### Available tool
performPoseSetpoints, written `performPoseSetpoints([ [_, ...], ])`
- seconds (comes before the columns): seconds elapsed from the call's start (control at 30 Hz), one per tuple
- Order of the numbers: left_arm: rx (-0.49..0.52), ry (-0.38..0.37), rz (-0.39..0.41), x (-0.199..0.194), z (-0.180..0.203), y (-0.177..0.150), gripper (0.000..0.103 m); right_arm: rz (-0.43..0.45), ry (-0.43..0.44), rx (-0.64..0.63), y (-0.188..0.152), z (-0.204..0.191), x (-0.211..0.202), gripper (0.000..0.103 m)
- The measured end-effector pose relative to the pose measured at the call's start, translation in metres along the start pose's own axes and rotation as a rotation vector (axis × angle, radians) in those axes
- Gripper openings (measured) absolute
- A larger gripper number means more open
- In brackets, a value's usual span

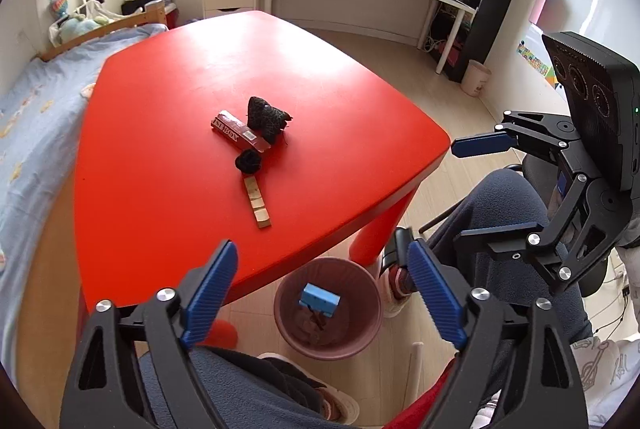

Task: Collect trash
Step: 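Carry the card holder and phone case to the wastebasket and release both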

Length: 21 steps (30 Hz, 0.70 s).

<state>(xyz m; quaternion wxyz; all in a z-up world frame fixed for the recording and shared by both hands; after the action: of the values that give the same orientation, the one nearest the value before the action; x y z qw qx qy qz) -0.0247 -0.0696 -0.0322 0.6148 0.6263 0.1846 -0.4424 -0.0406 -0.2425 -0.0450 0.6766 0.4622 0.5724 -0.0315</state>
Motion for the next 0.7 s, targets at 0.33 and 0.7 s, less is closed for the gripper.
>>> performPoseSetpoints([
  [0.33, -0.046, 0.010, -0.015, 0.001, -0.010, -0.003, 0.095, -0.016, -0.006, 0.043, -0.007, 0.005, 0.004, 0.100],
  [0.7, -0.069, 0.010, -0.016, -0.001, -0.013, -0.002, 0.095, -0.013, -0.004, 0.067, -0.006, 0.007, 0.003, 0.100],
])
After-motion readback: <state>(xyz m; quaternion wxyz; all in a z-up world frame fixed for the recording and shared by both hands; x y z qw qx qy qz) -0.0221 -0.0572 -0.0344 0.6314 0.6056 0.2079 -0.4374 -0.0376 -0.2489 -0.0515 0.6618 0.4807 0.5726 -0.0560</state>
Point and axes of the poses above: each gripper's, at about its wrist camera, not at the fingertips, and x roughly the way its jaws point, z to its right, y to its top, the point moved 3 cm from there along x, roughly the way its jaws point, and after that the axes turned 2 degrees about -y, right-handed, at the moved point
